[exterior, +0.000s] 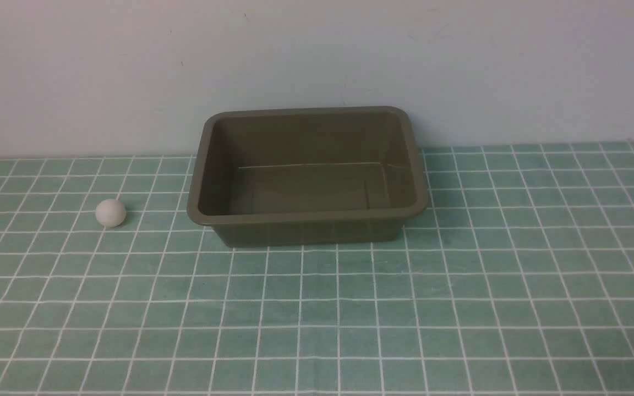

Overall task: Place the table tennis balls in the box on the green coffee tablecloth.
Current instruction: 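Reach for and grasp a ping pong ball on the table beside the basket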

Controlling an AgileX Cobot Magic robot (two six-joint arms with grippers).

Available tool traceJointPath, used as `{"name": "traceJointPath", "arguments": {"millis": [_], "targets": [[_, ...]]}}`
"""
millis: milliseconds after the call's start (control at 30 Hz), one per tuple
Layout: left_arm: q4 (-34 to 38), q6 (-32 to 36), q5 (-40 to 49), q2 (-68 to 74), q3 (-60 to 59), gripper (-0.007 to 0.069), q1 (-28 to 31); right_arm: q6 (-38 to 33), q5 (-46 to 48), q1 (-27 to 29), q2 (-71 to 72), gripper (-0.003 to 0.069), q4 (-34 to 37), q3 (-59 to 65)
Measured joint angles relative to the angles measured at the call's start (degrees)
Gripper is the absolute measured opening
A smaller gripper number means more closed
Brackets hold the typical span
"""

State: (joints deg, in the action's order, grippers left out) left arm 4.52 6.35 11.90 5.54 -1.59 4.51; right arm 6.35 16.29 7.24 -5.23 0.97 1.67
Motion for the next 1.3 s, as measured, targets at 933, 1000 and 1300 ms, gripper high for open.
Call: {"name": "traceJointPath", "arguments": {"millis": [933, 1000, 1300], "targets": [[10.03, -6.35, 0.0, 0.0, 0.0, -0.0003, 0.0, 0.0, 0.0, 0.0, 0.0, -0.001, 0.0, 0.0], [15.63, -9.79, 0.0, 0.0, 0.0, -0.0003, 0.0, 0.0, 0.0, 0.0, 0.0, -0.001, 0.0, 0.0], [31.86, -12.34, -2.84, 0.0, 0.0, -0.0003, 0.0, 0.0, 0.0, 0.0, 0.0, -0.001, 0.0, 0.0]]}}
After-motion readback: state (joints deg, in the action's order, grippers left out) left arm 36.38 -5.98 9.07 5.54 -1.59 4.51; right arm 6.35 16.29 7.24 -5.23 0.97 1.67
